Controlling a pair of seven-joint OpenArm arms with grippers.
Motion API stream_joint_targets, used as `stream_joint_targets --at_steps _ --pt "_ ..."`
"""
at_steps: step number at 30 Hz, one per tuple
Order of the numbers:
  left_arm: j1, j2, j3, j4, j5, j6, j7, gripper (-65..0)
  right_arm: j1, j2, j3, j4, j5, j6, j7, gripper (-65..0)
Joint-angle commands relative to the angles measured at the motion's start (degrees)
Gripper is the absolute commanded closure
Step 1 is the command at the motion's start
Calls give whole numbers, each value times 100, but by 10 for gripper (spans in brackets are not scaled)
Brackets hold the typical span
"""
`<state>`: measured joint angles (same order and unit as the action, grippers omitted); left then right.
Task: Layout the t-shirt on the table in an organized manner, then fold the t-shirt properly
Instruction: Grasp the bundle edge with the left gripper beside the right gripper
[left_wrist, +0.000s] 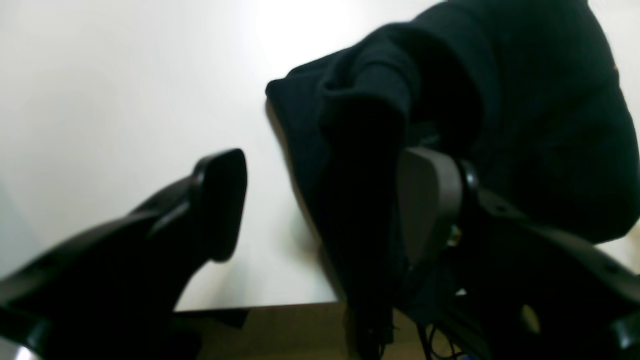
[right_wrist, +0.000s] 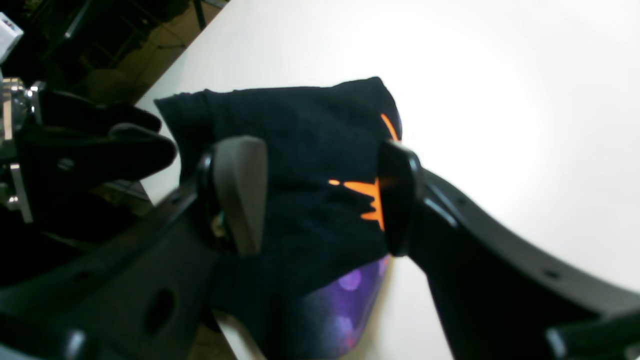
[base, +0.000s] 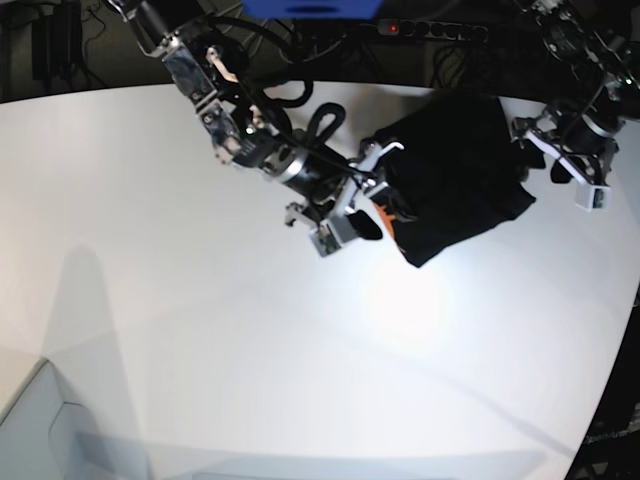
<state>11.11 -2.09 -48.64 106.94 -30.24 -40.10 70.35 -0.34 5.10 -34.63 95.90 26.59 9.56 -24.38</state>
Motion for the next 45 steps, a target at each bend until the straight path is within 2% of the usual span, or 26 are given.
stream_joint_targets --at_steps 1,7,16,19,24,28,32,36,45 --pt "-184 -33 16 54 -84 10 -94 -454 91 -22 13 120 62 59 148 -361" --pt "-483 -51 473 -298 -13 10 -147 -454 91 -22 30 111 62 59 148 -361" --pt "-764 -86 587 -984 -13 10 -156 -439 100 136 39 111 62 59 148 -361" --pt "-843 -86 587 -1159 -13 10 -393 -332 109 145 57 111 53 59 148 -361" --pt "-931 -86 587 -1212 -13 10 -454 -2 100 145 215 103 53 59 148 -361" --pt "-1002 -86 587 -1168 -31 10 -446 -25 109 145 294 76 44 59 148 -361" --pt "-1107 -86 570 -1151 -13 10 -446 -2 109 145 320 67 44 59 148 -361" --pt "-1107 -279 561 -1168 -66 10 -446 -1 109 145 320 59 36 59 148 -361" --pt "-1397 -464 561 -1450 -5 10 -472 -14 179 206 329 59 27 59 148 -361"
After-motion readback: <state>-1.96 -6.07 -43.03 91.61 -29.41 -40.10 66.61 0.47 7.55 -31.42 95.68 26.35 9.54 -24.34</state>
